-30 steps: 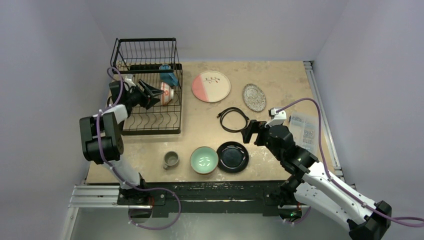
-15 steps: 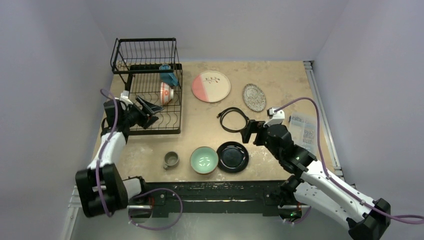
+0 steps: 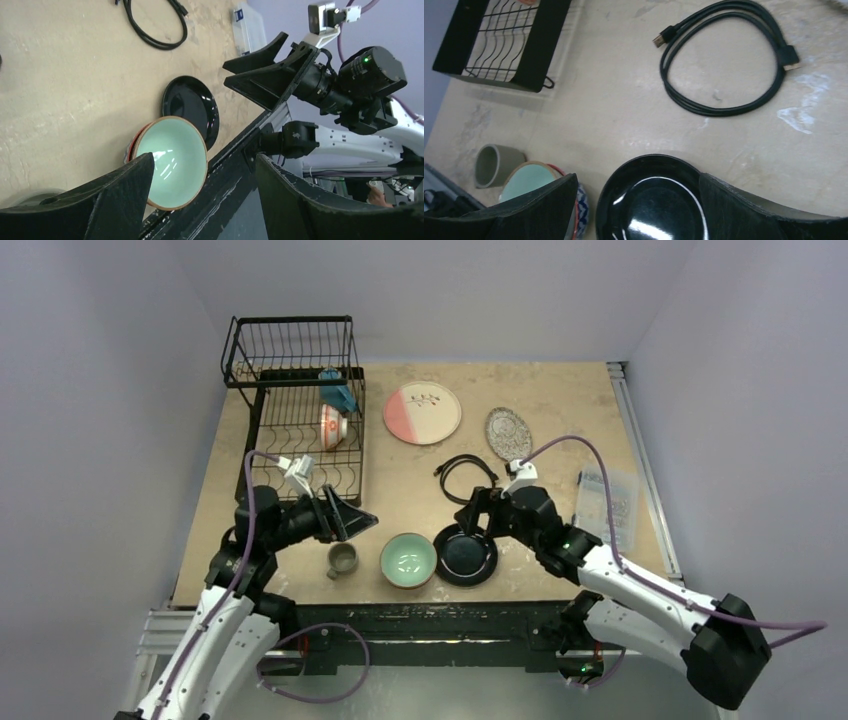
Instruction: Load the mixed dishes into the dish rack
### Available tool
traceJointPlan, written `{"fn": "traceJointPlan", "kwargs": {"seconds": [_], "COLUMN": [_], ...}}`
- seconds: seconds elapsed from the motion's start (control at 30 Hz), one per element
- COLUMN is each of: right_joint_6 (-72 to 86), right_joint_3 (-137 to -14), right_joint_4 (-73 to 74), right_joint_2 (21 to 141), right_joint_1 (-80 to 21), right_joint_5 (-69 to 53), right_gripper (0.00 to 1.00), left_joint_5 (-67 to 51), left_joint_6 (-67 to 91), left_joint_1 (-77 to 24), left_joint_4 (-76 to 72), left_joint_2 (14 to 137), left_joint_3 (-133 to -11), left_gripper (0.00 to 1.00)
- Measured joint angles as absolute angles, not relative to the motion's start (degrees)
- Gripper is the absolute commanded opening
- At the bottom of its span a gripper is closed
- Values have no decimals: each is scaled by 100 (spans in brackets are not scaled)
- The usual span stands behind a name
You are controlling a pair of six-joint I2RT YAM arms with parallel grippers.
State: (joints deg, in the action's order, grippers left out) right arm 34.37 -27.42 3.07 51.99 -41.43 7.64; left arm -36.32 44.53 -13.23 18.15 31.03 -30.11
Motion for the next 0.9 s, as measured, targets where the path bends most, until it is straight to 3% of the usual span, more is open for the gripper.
{"fn": "traceJointPlan", "kwargs": {"seconds": [0.27, 0.43, 0.67, 0.9], "right_joint_6": [3839, 4125, 4689, 5109], "right_joint_3": [-2814, -3140, -3535, -4187], "right_joint_4": [-106, -86, 375, 1090], "right_joint_2": [5988, 6593, 7303, 7830], "right_joint_1": [-5308, -5964, -6667, -7240], "right_joint_5": [685, 1140, 2204, 3280], "right_gripper": [79, 60, 57, 47], "left_joint_5": [-3234, -3282, -3341, -3179], "left_joint_6": [4528, 4851, 5033, 5033], "left_joint_1": [-2060, -2158, -2252, -2626], "left_joint_4": [2051, 1916, 1925, 2093], "left_joint_2": [3210, 3011, 2886, 2812], "left_joint_3": [-2941, -2836, -2823, -2823], "left_gripper": [75, 78, 78, 78]}}
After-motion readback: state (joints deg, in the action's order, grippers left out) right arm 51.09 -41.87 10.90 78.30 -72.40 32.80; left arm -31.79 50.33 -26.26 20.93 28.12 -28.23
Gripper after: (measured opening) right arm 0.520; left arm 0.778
